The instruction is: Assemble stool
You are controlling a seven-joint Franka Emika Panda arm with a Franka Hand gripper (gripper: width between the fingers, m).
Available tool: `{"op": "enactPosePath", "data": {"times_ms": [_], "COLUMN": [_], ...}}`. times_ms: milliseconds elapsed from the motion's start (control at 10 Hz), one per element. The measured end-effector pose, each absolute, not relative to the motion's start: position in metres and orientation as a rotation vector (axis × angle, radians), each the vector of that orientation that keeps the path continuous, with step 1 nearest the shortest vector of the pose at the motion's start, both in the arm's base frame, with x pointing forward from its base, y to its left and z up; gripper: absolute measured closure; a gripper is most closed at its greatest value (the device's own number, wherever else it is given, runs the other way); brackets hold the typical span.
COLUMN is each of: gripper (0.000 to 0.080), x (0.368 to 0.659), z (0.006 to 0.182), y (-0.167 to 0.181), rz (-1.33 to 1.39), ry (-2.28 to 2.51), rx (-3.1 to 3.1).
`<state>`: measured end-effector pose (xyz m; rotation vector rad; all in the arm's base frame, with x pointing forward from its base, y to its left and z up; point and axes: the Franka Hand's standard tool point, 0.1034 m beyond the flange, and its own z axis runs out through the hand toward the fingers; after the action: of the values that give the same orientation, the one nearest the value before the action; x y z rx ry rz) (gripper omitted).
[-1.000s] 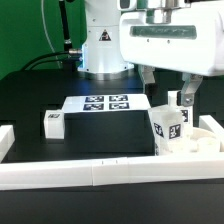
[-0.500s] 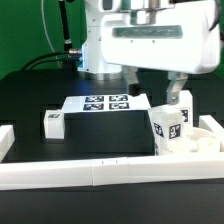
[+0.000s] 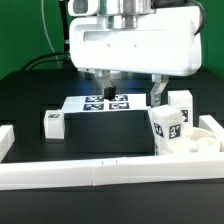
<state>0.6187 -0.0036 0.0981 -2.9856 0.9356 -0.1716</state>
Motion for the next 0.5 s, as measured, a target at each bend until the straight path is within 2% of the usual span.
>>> {"op": "enactPosePath", "data": {"times_ms": [200, 500], "gripper": [0.0151, 0.0151], "x": [0.616, 0.6], "z": [0.096, 0.087], "y": [-0.01, -0.062], "rz": [-0.165, -0.105], "ry": [0.678, 0.225], "rx": [-3.068, -3.163]}}
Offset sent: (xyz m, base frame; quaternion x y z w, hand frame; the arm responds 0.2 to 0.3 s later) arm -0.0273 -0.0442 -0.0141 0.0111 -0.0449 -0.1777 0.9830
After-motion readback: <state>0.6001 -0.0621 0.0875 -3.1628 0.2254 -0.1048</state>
